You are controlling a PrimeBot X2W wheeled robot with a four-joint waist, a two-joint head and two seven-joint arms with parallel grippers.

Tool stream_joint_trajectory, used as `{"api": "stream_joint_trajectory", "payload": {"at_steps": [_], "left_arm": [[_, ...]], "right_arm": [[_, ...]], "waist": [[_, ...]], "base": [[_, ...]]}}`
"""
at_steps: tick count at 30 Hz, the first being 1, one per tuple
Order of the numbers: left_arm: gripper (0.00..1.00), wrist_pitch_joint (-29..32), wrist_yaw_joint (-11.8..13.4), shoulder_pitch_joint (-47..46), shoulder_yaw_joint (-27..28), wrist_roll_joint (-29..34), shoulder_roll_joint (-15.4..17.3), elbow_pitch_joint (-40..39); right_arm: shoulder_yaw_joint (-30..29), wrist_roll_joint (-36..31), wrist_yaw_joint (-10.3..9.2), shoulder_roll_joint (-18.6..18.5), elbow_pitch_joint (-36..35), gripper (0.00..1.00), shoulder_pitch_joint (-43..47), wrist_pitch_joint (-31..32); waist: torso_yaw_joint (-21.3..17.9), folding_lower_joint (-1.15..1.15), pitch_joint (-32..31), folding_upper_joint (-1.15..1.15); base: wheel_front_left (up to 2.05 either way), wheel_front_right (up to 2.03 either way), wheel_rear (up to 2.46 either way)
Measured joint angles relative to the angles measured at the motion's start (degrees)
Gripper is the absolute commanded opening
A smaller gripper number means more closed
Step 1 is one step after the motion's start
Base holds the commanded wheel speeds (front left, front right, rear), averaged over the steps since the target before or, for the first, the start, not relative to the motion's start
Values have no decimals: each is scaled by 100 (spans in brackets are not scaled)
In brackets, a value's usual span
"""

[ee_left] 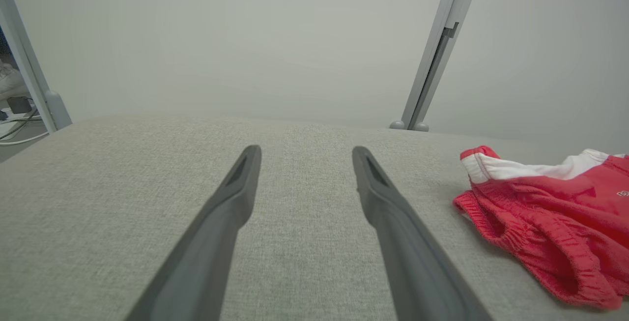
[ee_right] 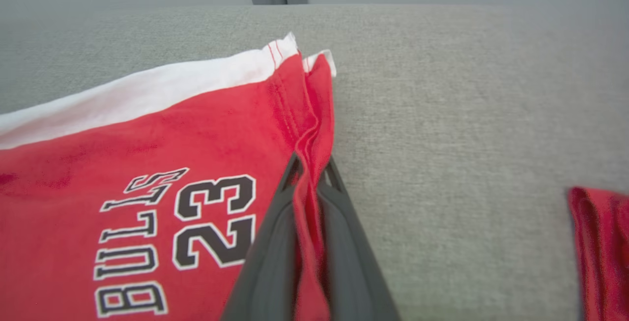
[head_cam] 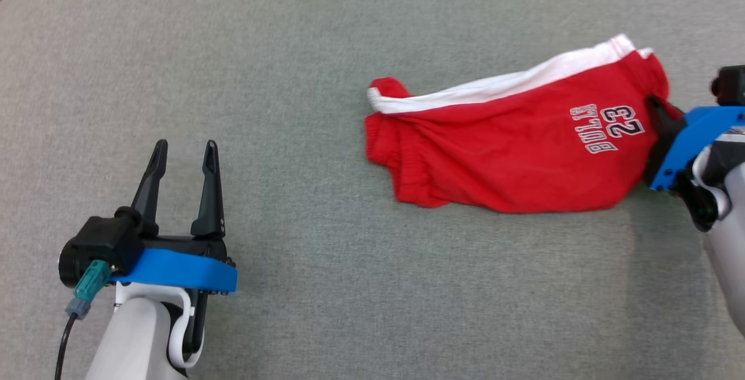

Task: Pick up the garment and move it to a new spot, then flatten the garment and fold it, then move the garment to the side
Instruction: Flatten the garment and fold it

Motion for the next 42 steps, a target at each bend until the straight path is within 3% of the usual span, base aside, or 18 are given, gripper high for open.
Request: {"api": "stream_joint_trajectory", "payload": {"at_steps": [7, 14, 27, 35, 38, 39, 40, 41, 42], "left_arm": [[100, 0, -30, 231, 3, 75, 31, 69], [100, 0, -52, 339, -55, 116, 40, 194], [100, 0, -92, 261, -388, 131, -73, 396], [100, 0, -115, -28, -698, 112, -192, 509], [100, 0, -116, -75, -753, 69, -207, 541], [100, 0, -116, -76, -761, 67, -208, 549], [100, 0, -116, -76, -762, 60, -209, 554], [100, 0, -116, -76, -758, 47, -207, 554], [100, 0, -118, -76, -744, 29, -204, 556]], "right_arm": [[-480, -545, 0, -190, 33, 0, 212, -245], [-637, -1029, -1, 170, -211, 0, 237, -149], [172, -1647, 0, 1605, -996, 0, 282, 708], [533, -1798, -1, 1772, -753, 0, 253, 856], [855, -1544, -1, 1782, -787, 0, 253, 900], [942, -1381, -1, 1786, -813, 22, 260, 905], [1003, -1224, -1, 1792, -838, 49, 275, 962], [1063, -1074, -1, 1796, -865, 100, 291, 1003], [1122, -969, -1, 1796, -926, 100, 304, 1005]], "waist": [[-222, 0, -381, 0], [-281, -1, -736, 0], [-59, -1, -775, 0], [286, 0, -586, 0], [401, 0, -516, 0], [431, 0, -499, 0], [454, 0, -488, 0], [463, 0, -481, 0], [458, 0, -481, 0]], "base": [[0, 0, 0], [0, 0, 0], [0, 0, 0], [0, 0, 0], [0, 0, 0], [0, 0, 0], [0, 0, 0], [0, 0, 0], [0, 0, 0]]}}
